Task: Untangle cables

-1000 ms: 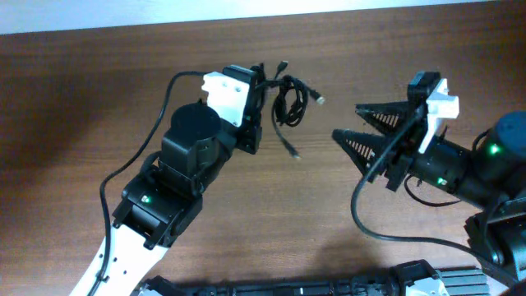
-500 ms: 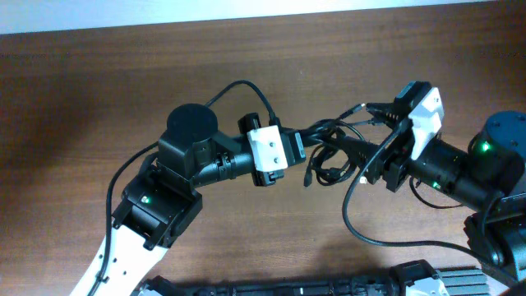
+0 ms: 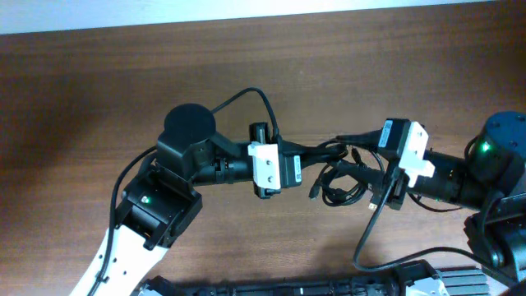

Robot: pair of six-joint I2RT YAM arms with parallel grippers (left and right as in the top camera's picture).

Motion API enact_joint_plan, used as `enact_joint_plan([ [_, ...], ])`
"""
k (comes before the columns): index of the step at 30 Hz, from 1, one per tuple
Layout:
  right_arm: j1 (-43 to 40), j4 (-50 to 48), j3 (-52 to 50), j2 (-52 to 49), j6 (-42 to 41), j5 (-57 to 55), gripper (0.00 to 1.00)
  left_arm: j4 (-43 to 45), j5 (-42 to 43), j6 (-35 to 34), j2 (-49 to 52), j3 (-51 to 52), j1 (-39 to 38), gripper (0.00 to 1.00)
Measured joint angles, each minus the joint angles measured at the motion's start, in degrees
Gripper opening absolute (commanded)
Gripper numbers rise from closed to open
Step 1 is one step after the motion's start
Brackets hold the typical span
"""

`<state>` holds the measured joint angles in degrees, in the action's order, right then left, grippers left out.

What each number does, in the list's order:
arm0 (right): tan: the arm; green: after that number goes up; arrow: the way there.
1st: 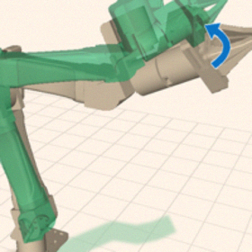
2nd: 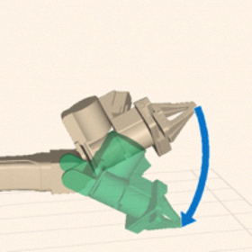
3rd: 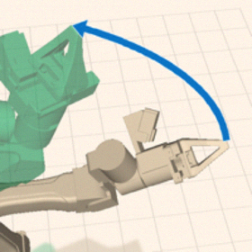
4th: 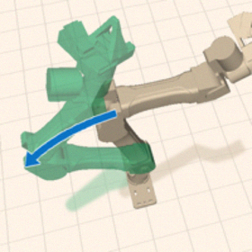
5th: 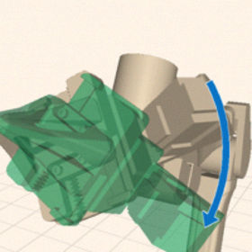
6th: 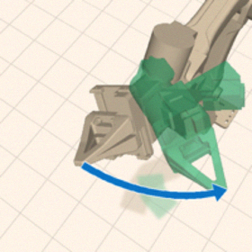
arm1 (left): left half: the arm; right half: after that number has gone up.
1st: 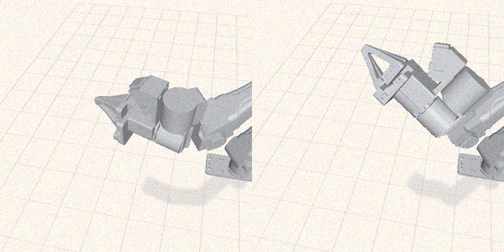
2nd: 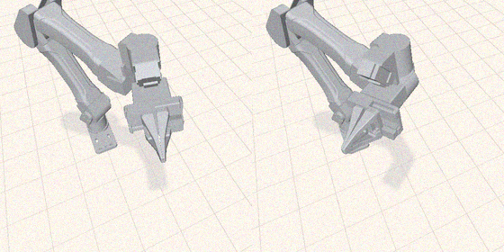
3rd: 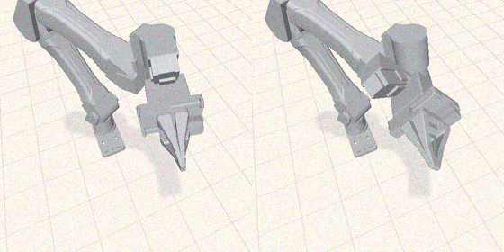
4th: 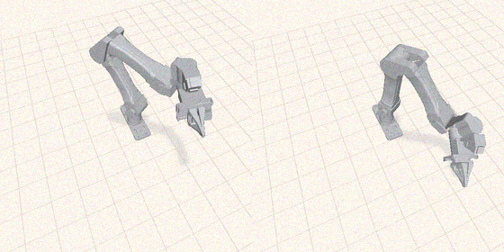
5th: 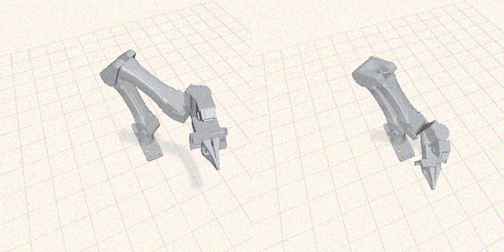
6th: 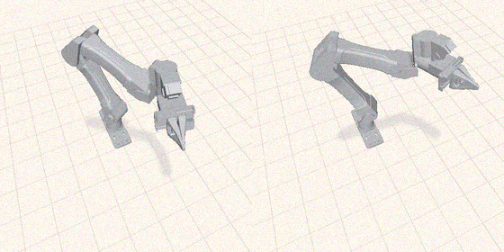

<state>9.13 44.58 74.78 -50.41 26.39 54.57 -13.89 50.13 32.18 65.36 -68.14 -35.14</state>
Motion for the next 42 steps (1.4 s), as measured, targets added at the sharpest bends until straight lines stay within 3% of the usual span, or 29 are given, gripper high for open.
enact_joint_plan([
  [5,0.00,-0.15,0.00,0.00,0.37,1.49,0.29,0.70,1.51,0.02,0.02,0.00,0.00,0.04],
  [7,0.00,-0.20,0.00,0.02,0.39,2.05,0.18,1.95,1.92,0.15,0.02,0.00,0.00,0.05],
  [8,0.00,-0.20,0.00,0.02,0.50,2.19,0.04,2.25,2.10,0.20,0.02,0.00,0.00,0.08],
  [11,0.00,-0.22,0.00,0.13,0.85,2.56,0.04,3.21,2.45,-0.13,0.46,0.00,0.02,0.25],
  [14,0.00,0.02,0.00,0.22,0.74,2.56,0.04,3.91,2.45,-0.04,0.66,0.00,0.02,0.28],
  [15,0.00,0.02,0.00,0.22,0.68,2.54,0.04,3.89,2.10,-0.11,0.66,0.00,0.02,0.34],
  [16,0.00,-0.02,0.00,0.22,0.52,2.23,0.04,4.00,1.16,-1.33,0.66,0.00,0.02,0.50],
  [17,0.00,-0.42,0.00,0.22,-0.31,0.61,0.04,4.50,-1.97,-4.76,0.66,0.00,-0.07,0.58],
  [18,0.00,-0.90,0.00,0.22,-1.81,-1.79,0.04,5.18,-6.34,-9.27,0.66,0.00,-0.09,0.73],
  [21,0.00,-2.84,0.00,0.11,-6.78,-10.54,0.04,5.44,-17.94,-24.39,0.63,0.00,1.18,0.76],
  [24,0.00,-5.07,0.00,-0.11,-9.40,-14.23,0.04,5.53,-23.30,-40.85,0.63,0.00,3.69,0.95],
  [26,0.00,-6.36,0.00,-0.11,-9.88,-14.19,0.04,5.57,-24.26,-50.40,0.59,0.00,4.22,0.95],
  [29,0.00,-7.52,0.00,-0.11,-10.19,-13.99,0.04,5.81,-22.32,-56.78,0.46,0.00,4.20,0.96],
  [36,0.00,-11.74,0.00,-0.11,-15.91,-12.83,0.04,6.75,-16.61,-59.49,0.44,0.00,4.20,0.96],
  [42,0.00,-16.39,-0.02,-0.15,-18.86,-5.33,0.04,7.02,-15.74,-61.86,0.44,0.00,3.98,0.90],
])
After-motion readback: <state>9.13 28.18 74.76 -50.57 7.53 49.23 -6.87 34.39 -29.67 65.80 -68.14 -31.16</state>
